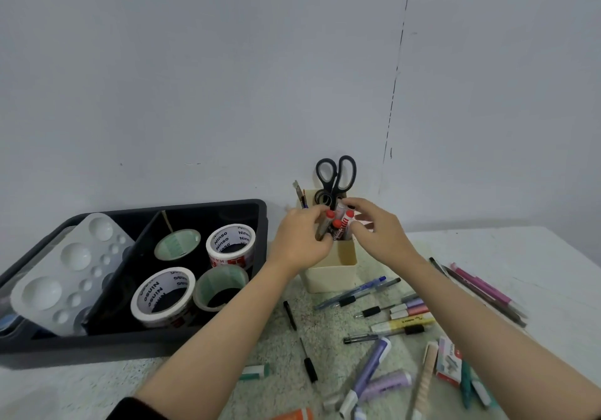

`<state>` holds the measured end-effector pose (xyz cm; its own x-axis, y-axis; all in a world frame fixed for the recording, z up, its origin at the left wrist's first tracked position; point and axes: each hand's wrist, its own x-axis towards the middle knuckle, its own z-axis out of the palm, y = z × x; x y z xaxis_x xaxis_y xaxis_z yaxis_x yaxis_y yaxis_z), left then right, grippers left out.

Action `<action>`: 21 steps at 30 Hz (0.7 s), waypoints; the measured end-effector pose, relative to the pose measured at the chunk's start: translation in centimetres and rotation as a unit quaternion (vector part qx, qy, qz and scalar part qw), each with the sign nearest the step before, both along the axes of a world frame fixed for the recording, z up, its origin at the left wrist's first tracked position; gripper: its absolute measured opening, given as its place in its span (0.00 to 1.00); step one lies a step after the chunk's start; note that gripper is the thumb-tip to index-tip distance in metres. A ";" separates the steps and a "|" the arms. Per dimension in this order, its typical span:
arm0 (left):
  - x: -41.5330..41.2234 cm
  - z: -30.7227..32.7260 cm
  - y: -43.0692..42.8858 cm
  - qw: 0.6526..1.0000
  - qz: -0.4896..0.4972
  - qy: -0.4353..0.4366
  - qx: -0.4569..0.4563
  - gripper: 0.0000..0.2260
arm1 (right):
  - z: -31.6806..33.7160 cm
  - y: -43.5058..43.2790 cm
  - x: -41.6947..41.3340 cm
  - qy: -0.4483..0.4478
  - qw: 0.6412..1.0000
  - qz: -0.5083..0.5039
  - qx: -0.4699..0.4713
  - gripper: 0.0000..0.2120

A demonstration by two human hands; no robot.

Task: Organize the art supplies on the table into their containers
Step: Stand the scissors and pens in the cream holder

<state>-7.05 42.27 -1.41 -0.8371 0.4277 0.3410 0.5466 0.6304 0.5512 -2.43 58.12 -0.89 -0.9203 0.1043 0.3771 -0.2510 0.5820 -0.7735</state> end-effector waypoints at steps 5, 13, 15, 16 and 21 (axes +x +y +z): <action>0.1 0.7 0.5 0.998 -0.018 -0.051 0.020 0.18 | 0.5 0.3 0.3 -0.035 0.998 0.011 -0.047 0.19; -0.3 0.7 1.0 0.998 -0.002 -0.045 0.047 0.07 | 1.0 0.0 1.1 -0.012 1.000 -0.001 0.004 0.15; -0.3 0.8 0.6 0.997 -0.010 -0.048 0.051 0.09 | 1.0 0.0 0.9 -0.015 1.000 -0.017 0.016 0.14; -0.2 0.9 0.4 0.997 -0.023 -0.049 0.051 0.12 | 1.0 0.0 0.8 -0.018 1.000 -0.021 0.014 0.13; 0.2 1.1 -0.1 0.995 -0.074 -0.043 0.046 0.18 | 1.3 -0.4 0.5 -0.024 0.999 -0.026 -0.013 0.10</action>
